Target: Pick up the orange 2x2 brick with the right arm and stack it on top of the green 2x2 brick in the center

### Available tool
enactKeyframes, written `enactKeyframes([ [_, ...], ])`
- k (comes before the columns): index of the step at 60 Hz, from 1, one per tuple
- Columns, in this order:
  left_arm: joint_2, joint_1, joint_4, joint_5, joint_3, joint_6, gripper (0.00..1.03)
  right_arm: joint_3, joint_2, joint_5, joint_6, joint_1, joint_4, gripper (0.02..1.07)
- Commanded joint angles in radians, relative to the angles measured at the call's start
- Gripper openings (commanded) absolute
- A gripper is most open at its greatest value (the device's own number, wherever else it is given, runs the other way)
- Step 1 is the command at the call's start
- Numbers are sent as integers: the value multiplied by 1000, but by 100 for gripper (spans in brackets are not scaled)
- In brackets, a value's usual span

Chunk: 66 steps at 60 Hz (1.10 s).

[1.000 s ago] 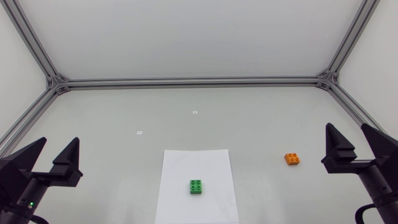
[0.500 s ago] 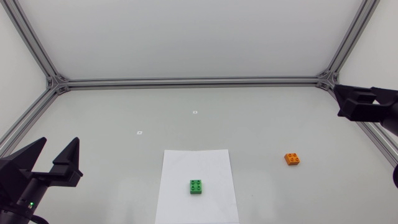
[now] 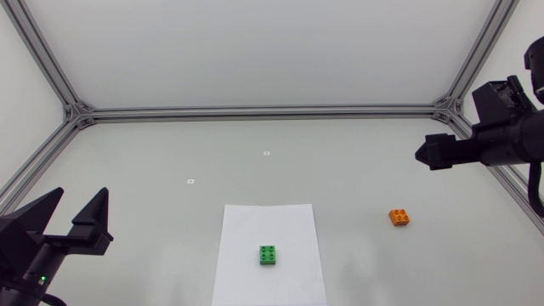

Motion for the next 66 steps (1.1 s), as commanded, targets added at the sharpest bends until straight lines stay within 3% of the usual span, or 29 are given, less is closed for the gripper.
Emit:
enactKeyframes([
  [1,-3,-1,-11,3,-41,6,99,26,73,-7,-43,-11,-37,103],
  [24,-3,-1,-11,3,-41,6,99,23,328,-2,-43,1,-111,102],
  [66,-4,-1,-11,3,-41,6,99,-26,614,47,-21,-28,36,97],
])
